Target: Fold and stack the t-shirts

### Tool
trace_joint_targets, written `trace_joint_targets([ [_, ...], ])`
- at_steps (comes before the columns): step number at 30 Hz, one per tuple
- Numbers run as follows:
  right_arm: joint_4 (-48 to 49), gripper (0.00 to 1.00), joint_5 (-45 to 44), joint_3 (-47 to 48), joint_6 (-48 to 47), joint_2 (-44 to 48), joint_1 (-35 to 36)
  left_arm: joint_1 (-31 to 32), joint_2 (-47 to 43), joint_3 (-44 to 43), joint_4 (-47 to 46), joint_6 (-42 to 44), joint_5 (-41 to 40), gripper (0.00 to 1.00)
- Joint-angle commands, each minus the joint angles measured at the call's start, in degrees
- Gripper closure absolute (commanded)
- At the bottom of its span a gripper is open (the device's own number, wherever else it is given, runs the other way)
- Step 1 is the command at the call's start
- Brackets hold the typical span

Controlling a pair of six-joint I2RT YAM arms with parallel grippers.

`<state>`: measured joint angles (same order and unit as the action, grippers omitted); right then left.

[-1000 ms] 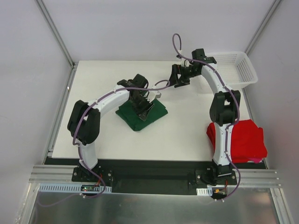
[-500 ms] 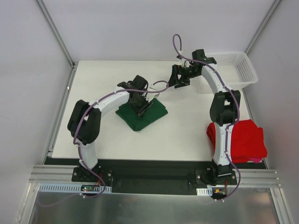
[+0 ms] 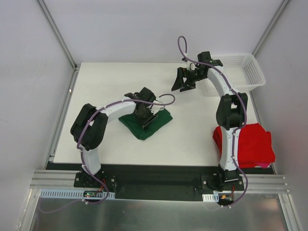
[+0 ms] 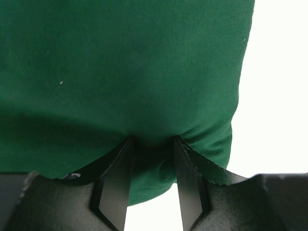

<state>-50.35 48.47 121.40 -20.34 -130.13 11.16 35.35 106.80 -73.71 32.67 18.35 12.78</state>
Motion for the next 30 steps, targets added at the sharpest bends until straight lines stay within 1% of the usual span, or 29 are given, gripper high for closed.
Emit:
trace_joint_targets([
  [1, -0.01, 0.00, 1.19, 0.15, 0.12, 4.18, -0.17, 0.86, -1.25, 2.78, 0.82, -1.04, -0.91, 0.61],
  [5, -0.01, 0.00, 1.37, 0.06, 0.12, 4.09, -0.26, 0.68, -1.86, 3.57, 0.82, -0.16, -3.28, 0.60],
  [10, -0.10, 0.00, 1.72, -0.47, 0.12, 4.70, -0.26, -2.21, -2.65, 5.06, 0.91, -1.30, -3.90, 0.60],
  [25, -2.91, 0.00, 1.89, -4.24, -2.16, 9.62, -1.40, -15.65, -9.33, 14.56, 0.91, 3.88, -6.53, 0.59],
  [28, -3.09, 0.00, 1.54, -4.95, -2.51, 10.85, -1.58, -18.47, -9.77, 14.83, 0.82, 5.46, -7.67, 0.59],
  [30, -3.35, 0.00, 1.45, -5.30, -2.95, 11.38, -1.67, -21.81, -9.86, 14.39, 0.91, 6.52, -8.64, 0.59],
])
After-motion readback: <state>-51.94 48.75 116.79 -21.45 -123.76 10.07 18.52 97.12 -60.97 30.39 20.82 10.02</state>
